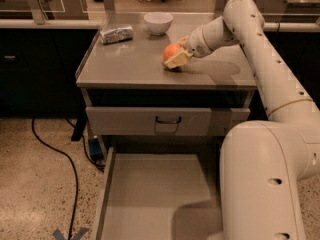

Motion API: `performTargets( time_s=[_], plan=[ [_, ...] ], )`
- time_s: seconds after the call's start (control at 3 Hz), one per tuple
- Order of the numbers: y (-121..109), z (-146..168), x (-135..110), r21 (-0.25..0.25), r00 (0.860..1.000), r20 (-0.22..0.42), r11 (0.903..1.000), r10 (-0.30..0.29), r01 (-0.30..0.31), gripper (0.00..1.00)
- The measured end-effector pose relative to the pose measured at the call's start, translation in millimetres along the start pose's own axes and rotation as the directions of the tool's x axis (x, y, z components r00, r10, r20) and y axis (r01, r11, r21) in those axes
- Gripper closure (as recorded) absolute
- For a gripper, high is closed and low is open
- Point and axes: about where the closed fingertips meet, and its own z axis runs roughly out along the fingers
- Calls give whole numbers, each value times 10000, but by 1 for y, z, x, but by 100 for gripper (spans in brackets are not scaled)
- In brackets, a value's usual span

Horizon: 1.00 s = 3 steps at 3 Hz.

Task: Pick orange from middle drawer and place on counter

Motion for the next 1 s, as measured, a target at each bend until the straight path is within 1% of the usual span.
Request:
performTargets(
  time_s=[0.33,0.67,1.0],
  plan=[
    [0,0,0,-1,10000,0,10000,0,0,17],
    [0,0,0,-3,10000,0,10000,0,0,0],
    [0,0,0,-3,10000,0,10000,0,0,0]
  ],
)
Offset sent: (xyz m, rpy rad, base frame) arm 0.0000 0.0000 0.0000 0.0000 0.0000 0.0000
